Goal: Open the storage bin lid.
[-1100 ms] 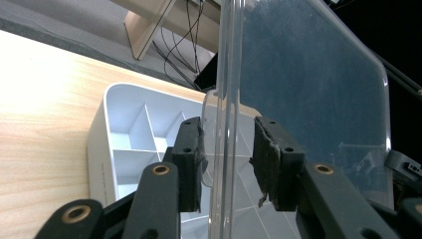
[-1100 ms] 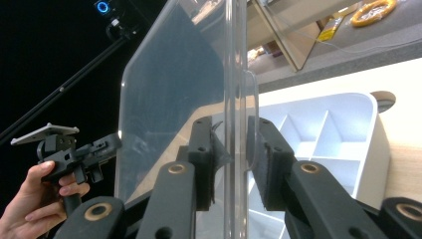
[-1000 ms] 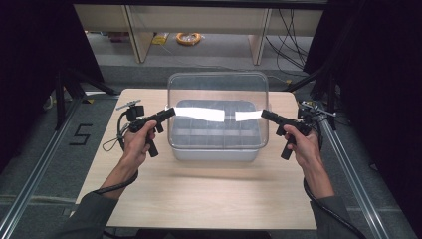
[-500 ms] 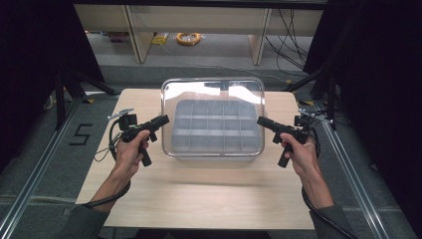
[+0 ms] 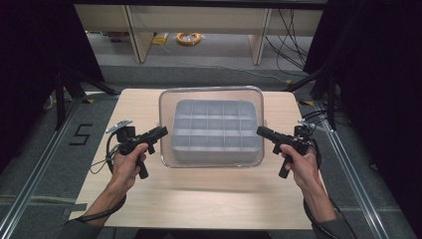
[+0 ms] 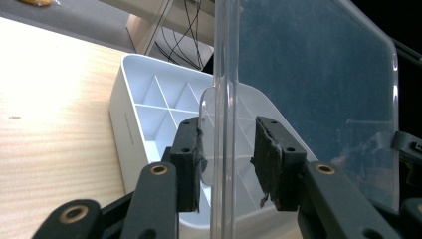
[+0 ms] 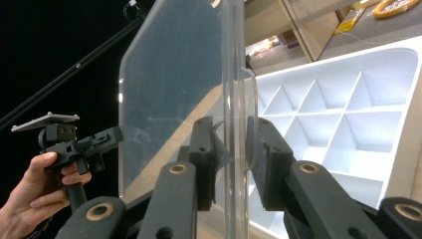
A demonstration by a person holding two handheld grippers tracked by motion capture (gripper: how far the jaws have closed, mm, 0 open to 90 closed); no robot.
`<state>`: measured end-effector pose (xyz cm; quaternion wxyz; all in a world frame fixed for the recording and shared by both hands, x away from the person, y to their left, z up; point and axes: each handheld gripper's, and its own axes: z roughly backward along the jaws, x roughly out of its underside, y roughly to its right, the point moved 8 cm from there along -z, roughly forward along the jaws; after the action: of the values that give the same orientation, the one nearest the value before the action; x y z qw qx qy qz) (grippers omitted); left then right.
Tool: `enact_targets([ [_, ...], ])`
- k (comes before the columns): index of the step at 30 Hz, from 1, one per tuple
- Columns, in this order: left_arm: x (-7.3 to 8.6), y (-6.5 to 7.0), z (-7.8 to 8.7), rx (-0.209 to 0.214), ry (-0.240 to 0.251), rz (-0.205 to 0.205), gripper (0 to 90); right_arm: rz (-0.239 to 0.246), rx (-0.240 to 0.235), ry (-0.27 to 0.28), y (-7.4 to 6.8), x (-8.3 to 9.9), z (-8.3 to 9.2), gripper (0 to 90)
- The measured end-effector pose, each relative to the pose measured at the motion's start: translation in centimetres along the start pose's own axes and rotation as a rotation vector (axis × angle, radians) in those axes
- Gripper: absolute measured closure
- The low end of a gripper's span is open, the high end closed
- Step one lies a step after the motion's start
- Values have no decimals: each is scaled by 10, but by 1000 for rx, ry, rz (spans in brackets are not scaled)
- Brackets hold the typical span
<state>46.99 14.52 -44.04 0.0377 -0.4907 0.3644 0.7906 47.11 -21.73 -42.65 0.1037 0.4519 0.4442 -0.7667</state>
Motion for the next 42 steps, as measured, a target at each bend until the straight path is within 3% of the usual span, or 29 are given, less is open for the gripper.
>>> enact_targets([
  [2, 3, 0, 1, 2, -6, 2, 637, 2, -9, 1, 0, 3, 2, 738],
  [3, 5, -1, 2, 2, -13, -7, 637, -32, -3, -11, -3, 6, 3, 737],
  [4, 5, -1, 2, 2, -13, -7, 637, -32, -3, -11, -3, 6, 3, 737],
  [5, 7, -1, 2, 2, -7, 7, 636, 0, -2, -3, -1, 8, 4, 738],
  [6, 9, -2, 3, 1, -15, -4, 636, -28, 0, -7, -3, 10, 4, 739],
  [7, 10, -2, 4, 0, -12, -8, 636, 3, -4, -5, -1, 11, 4, 739],
  [10, 18, -4, 5, -5, -22, -9, 633, -28, -12, -18, -3, 17, 5, 739],
  [11, 18, -4, 5, -5, -22, -9, 634, 6, -1, -15, 1, 18, 4, 739],
  [12, 21, -5, 6, -5, -26, -13, 634, 6, -1, -15, 1, 18, 4, 739],
  [13, 27, -7, 7, -6, -41, -10, 634, -38, -1, -21, 0, 22, 4, 740],
  [14, 30, -8, 8, -11, -46, -10, 634, -2, 0, -13, 3, 23, 4, 740],
  [18, 40, -11, 12, -19, -59, -5, 633, -23, 3, -23, 3, 33, 3, 740],
  [19, 40, -11, 12, -19, -59, -5, 633, -1, -5, -23, 5, 35, 2, 740],
  [20, 42, -13, 15, -21, -57, 0, 634, -28, -2, -31, 2, 38, 3, 740],
  [25, 46, -15, 24, -25, -56, -1, 634, -6, 1, -60, 0, 49, 2, 739],
  [26, 46, -15, 24, -25, -56, -1, 635, -38, -5, -61, -2, 51, 1, 739],
  [27, 49, -15, 26, -28, -57, -1, 634, -19, -5, -67, -2, 53, 2, 739],
  [28, 50, -15, 28, -28, -59, -3, 634, -45, -4, -67, -4, 55, 2, 739],
  [29, 51, -15, 29, -27, -59, -1, 634, -15, -4, -62, -2, 56, 2, 739],
  [36, 65, -11, 38, -23, -86, -19, 634, -10, -2, -76, -8, 70, 12, 739],
  [38, 75, -9, 41, -19, -108, -15, 635, -10, 1, -84, -7, 77, 18, 739],
  [40, 80, -7, 43, -14, -118, -8, 637, -38, 11, -93, -9, 82, 22, 739],
  [42, 82, -6, 44, -11, -119, -8, 637, -20, 9, -90, -8, 83, 24, 739],
])
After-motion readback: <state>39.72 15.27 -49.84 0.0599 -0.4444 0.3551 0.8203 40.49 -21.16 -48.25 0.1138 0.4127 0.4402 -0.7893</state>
